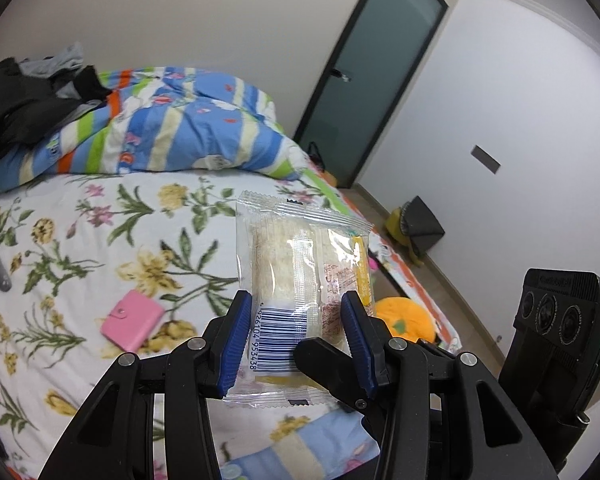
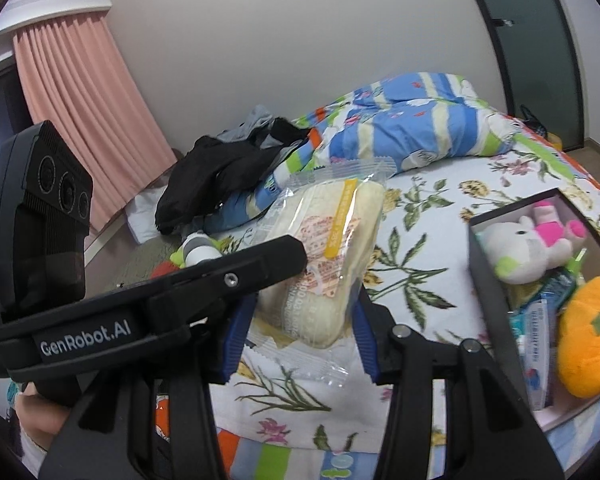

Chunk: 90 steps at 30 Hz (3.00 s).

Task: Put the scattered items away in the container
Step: 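Carry the bread pack with the right tool over the black box, then lower the bread pack into the box and open the right tool, then move the right tool back to the pink wallet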

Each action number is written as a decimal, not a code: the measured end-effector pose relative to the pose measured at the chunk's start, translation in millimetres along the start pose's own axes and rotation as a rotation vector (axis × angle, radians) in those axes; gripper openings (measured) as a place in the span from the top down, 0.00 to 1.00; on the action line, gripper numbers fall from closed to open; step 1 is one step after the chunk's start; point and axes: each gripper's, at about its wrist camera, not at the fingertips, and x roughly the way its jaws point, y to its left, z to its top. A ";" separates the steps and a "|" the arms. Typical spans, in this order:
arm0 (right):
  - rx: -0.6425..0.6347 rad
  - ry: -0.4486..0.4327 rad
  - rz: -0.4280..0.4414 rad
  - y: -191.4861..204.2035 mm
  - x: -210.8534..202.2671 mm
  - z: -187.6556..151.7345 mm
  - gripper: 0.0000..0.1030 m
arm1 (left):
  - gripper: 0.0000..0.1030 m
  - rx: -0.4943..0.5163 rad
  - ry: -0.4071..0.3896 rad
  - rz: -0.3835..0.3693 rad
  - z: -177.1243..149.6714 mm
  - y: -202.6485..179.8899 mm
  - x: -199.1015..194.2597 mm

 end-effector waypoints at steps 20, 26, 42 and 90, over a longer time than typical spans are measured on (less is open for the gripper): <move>0.101 -0.058 -0.136 -111.1 -81.7 -4.3 0.54 | 0.55 0.108 0.100 -0.131 -11.5 -121.2 80.1; 0.135 -0.055 -0.160 -140.1 -87.7 -8.6 0.54 | 0.55 0.115 0.135 -0.145 -16.7 -138.1 107.2; 0.186 -0.031 -0.164 -182.4 -80.2 -17.9 0.54 | 0.55 0.124 0.194 -0.137 -24.8 -147.6 152.5; -0.031 -0.017 -0.192 36.7 -40.2 -5.8 0.00 | 0.16 -0.063 -0.140 0.066 -13.4 42.0 -94.8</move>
